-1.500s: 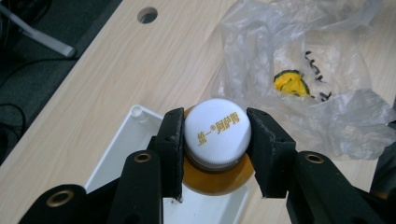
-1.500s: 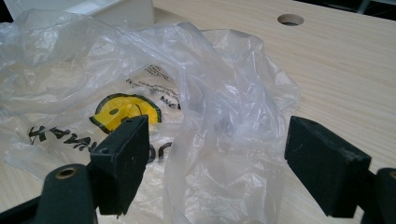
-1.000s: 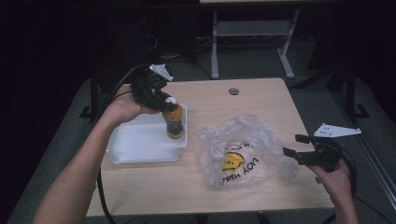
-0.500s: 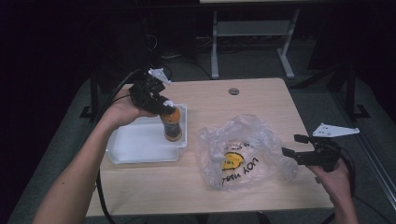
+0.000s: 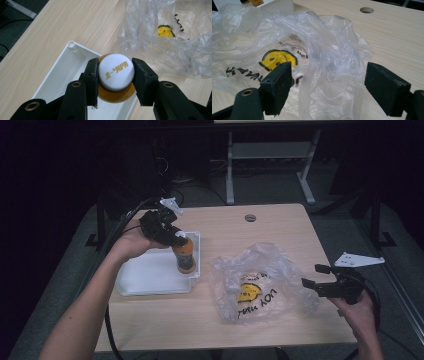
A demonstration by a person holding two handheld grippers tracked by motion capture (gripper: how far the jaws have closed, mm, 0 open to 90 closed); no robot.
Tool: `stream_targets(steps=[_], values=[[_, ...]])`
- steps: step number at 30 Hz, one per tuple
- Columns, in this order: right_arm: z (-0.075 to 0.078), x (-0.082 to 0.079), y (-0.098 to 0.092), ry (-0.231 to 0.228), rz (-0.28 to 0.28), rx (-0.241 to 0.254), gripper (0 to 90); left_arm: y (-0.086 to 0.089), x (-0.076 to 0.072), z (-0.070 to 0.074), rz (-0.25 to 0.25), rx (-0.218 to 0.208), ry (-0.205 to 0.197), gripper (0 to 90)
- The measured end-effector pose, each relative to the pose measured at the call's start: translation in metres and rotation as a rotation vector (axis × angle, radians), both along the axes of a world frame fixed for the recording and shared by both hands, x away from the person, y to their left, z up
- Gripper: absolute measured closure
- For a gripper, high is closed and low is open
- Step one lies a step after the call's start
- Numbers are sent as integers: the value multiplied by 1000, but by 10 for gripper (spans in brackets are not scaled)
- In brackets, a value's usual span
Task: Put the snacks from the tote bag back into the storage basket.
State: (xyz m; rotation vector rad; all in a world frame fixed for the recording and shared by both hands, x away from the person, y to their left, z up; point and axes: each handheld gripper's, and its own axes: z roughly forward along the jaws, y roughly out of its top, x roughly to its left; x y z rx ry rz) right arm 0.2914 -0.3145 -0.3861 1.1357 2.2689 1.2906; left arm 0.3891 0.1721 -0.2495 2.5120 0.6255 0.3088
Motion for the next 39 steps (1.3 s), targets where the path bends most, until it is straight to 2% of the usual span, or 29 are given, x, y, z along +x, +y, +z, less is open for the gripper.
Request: stream_targets(steps=[3,15,39], values=[[0,0,0,-3,-1,0,213,-1,0,-3,-2,11,2,591],[-1,1,1,1,1,-2,213,1,1,-15,0,8,7,591],[-1,0,1,1,5,-1,213,1,5,-41,14,22,51,591]])
